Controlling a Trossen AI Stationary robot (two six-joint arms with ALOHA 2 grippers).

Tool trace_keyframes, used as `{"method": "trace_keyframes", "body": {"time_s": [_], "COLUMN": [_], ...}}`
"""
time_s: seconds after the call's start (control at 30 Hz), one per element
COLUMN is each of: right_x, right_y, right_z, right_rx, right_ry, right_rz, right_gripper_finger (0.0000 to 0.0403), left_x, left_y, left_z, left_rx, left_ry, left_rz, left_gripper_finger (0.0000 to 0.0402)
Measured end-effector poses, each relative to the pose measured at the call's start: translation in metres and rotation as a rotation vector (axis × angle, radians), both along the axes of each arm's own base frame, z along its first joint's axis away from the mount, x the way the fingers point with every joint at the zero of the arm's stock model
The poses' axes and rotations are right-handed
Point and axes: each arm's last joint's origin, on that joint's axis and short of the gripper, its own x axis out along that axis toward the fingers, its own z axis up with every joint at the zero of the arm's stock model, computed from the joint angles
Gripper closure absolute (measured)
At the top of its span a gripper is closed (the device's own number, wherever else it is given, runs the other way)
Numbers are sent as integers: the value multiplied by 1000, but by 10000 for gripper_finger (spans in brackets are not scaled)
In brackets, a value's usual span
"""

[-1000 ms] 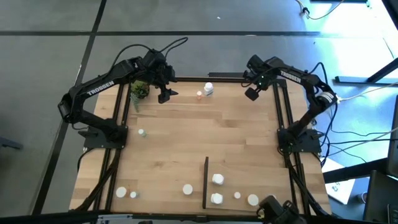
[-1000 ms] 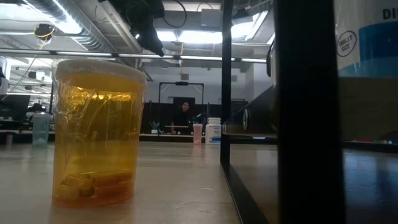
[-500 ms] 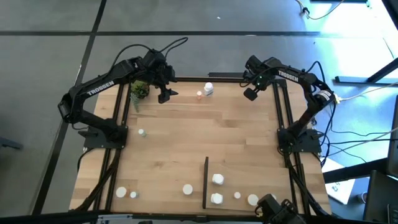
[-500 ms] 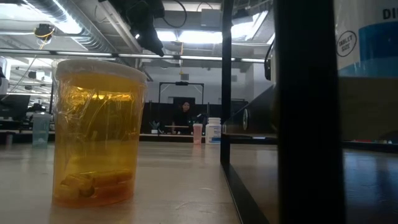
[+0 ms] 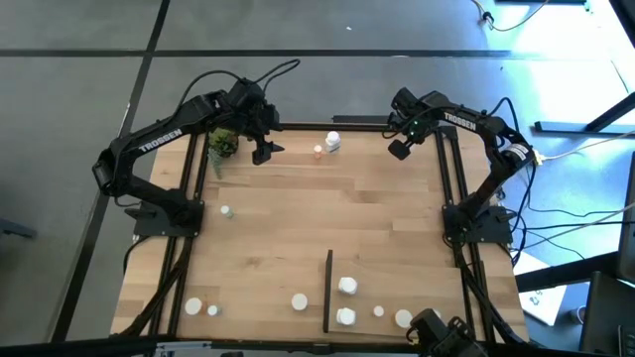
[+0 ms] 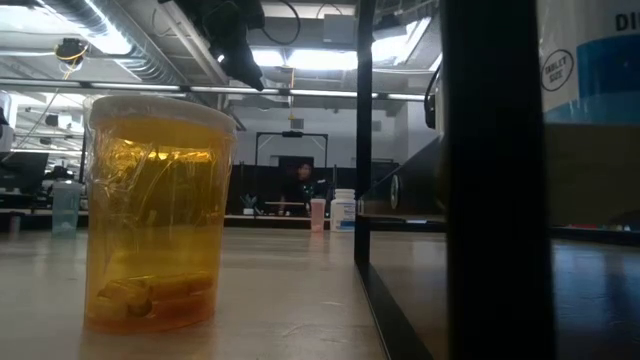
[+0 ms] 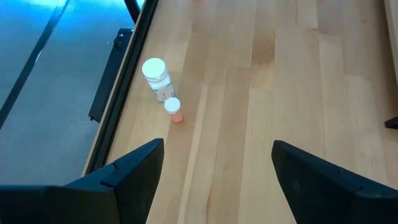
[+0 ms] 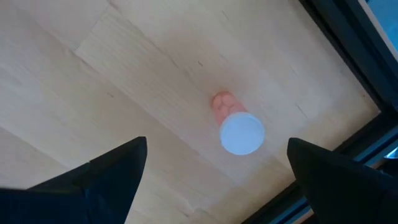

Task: Pick and place medicine bottles onto shelf by color
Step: Put the top right pink pill bottle on the shelf

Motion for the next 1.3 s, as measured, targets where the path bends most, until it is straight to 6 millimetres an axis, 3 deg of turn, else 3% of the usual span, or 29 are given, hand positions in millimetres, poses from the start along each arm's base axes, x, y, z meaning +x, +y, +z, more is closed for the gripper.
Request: {"method": "trace_keyframes", "body": {"time_s": [0.57,1.3], "right_x": [0,0], "right_y": [-2,-5], "right_z": [-5,-8], "right_rx": [-13,-62], "right_ry": [43,60], "right_rz": [-35,-314], "right_gripper_finger": [17,17], "left_x": [0,0], "left_y": [0,0], "left_z": [0,0], "left_rx": [0,0], "left_ry": [0,0], "left_rz": [0,0], "left_gripper_finger": [109,109]}}
